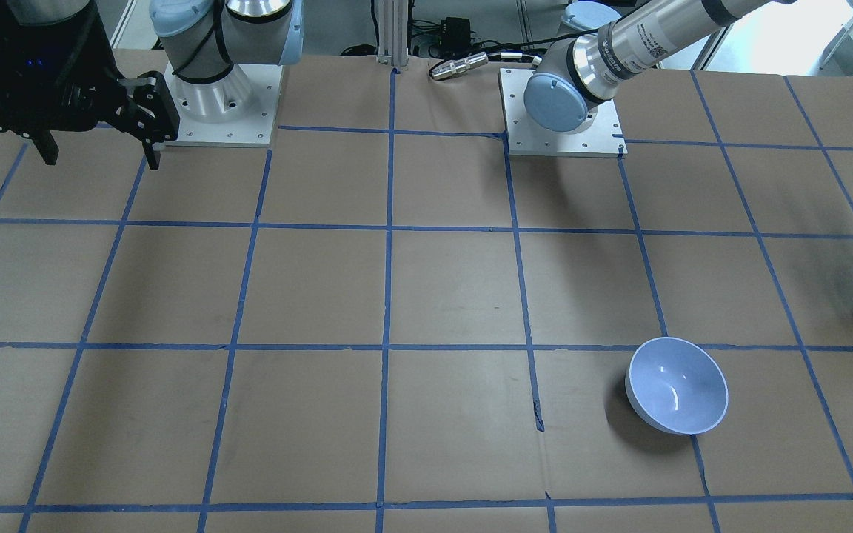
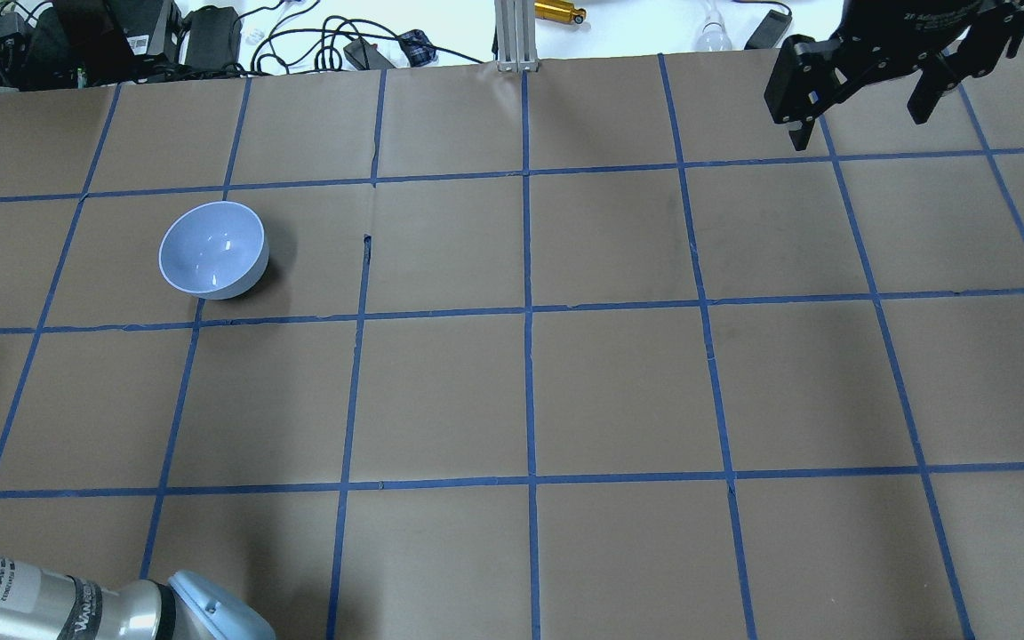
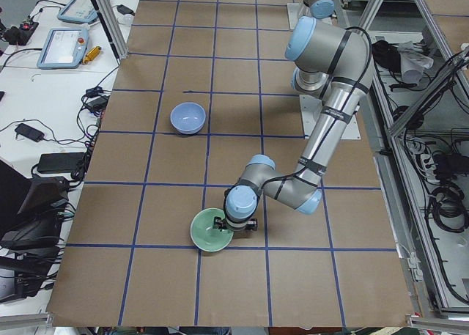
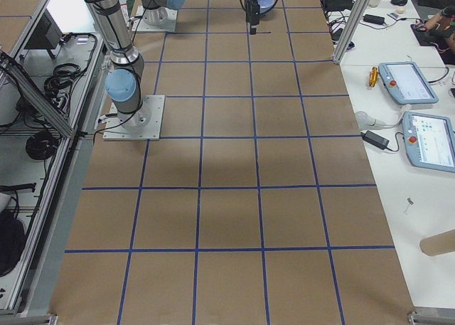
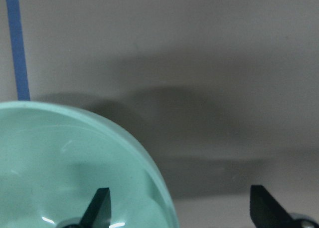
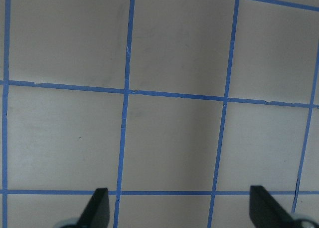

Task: Stack green bowl on blue bowl
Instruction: 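Grasp the rim of the pale green bowl with the left gripper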

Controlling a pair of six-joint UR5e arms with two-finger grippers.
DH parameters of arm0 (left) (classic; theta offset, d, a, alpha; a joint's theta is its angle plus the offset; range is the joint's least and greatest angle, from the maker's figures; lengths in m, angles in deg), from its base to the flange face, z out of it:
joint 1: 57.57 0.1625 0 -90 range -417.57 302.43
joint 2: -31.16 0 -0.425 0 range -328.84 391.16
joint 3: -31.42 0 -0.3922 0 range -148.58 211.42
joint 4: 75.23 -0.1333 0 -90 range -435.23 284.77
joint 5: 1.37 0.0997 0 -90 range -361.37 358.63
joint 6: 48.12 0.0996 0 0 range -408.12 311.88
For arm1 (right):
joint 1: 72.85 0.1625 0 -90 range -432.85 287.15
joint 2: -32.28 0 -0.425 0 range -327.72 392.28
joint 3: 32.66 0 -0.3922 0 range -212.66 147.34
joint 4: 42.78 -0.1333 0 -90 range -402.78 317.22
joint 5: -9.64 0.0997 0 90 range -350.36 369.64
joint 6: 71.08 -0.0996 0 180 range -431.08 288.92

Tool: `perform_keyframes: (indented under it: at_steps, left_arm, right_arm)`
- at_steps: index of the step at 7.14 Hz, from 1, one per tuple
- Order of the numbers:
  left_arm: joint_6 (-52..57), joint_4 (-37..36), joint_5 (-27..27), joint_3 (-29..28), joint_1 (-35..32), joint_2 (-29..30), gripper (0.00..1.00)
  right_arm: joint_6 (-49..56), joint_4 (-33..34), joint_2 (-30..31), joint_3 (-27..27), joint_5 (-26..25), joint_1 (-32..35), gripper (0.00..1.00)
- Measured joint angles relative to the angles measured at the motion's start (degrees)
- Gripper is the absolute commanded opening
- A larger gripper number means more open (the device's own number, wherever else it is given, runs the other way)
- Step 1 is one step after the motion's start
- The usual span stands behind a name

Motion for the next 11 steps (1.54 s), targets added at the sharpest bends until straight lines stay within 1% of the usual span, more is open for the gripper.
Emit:
perform_keyframes:
  at_steps: [2, 3, 4, 5, 6, 7, 8, 10, 11]
  left_arm:
    - [-0.05, -0.02, 0.0, -0.01, -0.03, -0.08, 0.92]
    - [-0.2, -0.06, 0.0, -0.02, -0.04, -0.12, 0.85]
    - [-0.27, -0.07, 0.0, -0.02, -0.04, -0.12, 0.75]
    - [-0.13, -0.08, -0.01, -0.02, -0.03, -0.09, 0.61]
    - [0.06, -0.09, -0.05, -0.06, -0.02, -0.08, 0.53]
    - [0.15, -0.09, -0.07, -0.17, -0.02, -0.07, 0.36]
    - [0.21, -0.08, -0.1, -0.39, -0.02, -0.07, 0.32]
    - [0.31, -0.09, -0.22, -0.68, -0.04, 0.0, 0.02]
    - [0.35, -0.13, -0.28, -0.7, -0.04, -0.03, 0.0]
  right_arm:
    - [0.0, 0.0, 0.0, 0.0, 0.0, 0.0, 1.0]
    - [0.0, 0.0, 0.0, 0.0, 0.0, 0.0, 1.0]
    - [0.0, 0.0, 0.0, 0.0, 0.0, 0.0, 1.0]
    - [0.0, 0.0, 0.0, 0.0, 0.0, 0.0, 1.0]
    - [0.0, 0.0, 0.0, 0.0, 0.0, 0.0, 1.0]
    - [0.0, 0.0, 0.0, 0.0, 0.0, 0.0, 1.0]
    - [0.0, 0.0, 0.0, 0.0, 0.0, 0.0, 1.0]
    - [0.0, 0.0, 0.0, 0.0, 0.0, 0.0, 1.0]
    - [0.0, 0.0, 0.0, 0.0, 0.0, 0.0, 1.0]
